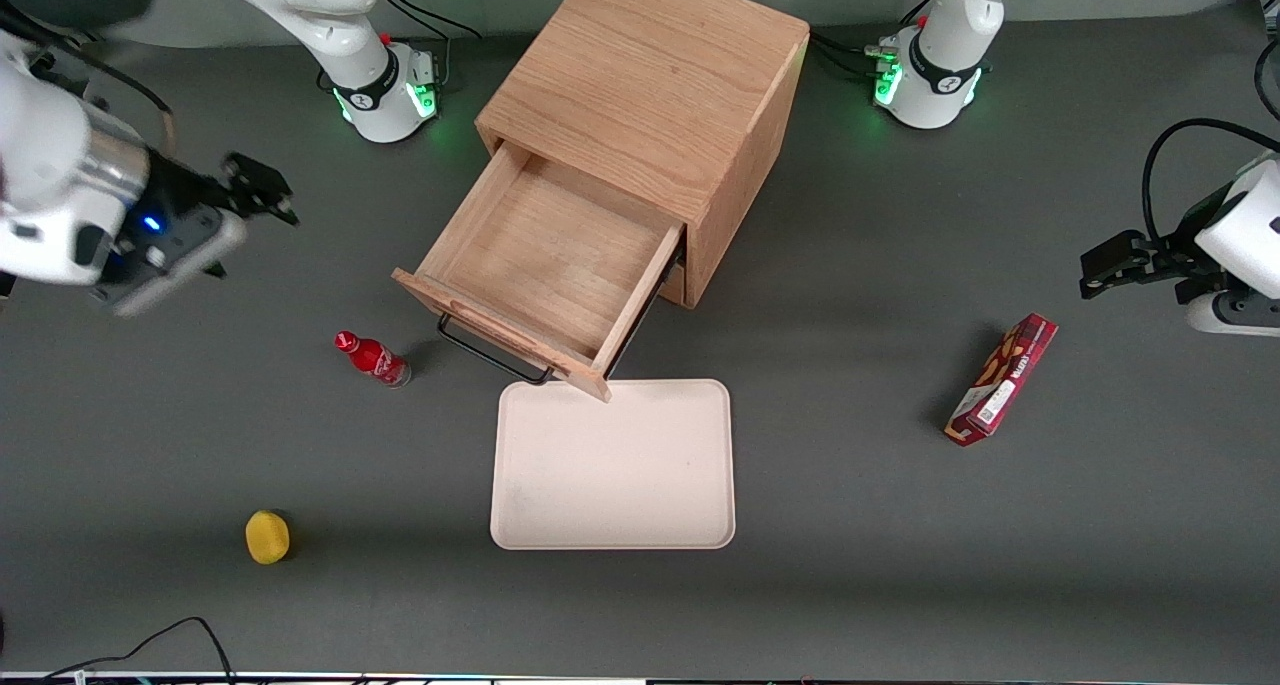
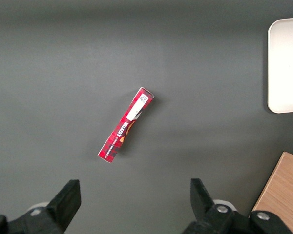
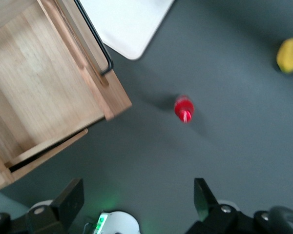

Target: Open upper drawer

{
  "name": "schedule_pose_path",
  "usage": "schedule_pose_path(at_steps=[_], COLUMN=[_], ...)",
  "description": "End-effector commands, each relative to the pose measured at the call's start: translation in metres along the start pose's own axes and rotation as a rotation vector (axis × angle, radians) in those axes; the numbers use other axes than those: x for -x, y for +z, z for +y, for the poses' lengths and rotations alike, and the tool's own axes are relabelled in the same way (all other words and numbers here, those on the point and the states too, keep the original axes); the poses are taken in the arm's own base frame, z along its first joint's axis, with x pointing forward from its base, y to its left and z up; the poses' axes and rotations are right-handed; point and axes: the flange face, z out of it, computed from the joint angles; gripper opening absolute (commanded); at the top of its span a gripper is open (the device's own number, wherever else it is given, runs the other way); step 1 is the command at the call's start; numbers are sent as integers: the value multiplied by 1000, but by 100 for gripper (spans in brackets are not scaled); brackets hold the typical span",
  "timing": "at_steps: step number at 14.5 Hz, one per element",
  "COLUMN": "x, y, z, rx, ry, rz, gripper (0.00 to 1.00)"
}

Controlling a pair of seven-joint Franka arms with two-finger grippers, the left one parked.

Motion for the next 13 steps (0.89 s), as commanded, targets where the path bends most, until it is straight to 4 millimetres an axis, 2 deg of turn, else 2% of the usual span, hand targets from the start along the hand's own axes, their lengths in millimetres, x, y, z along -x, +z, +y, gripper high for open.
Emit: schedule_pose_path(at_steps=[1,2,4,9,11,13], x=[52,66,82,85,82,87], y=[-12,-21,-32,-36,-35,-39], z=[-5,1,8,17,9,10], rx=[38,44,59,70,89,77], ry=[110,143,228,440,423,413], rz=[9,7,25,41,31,38], gripper=[99,99,98,100,100,100])
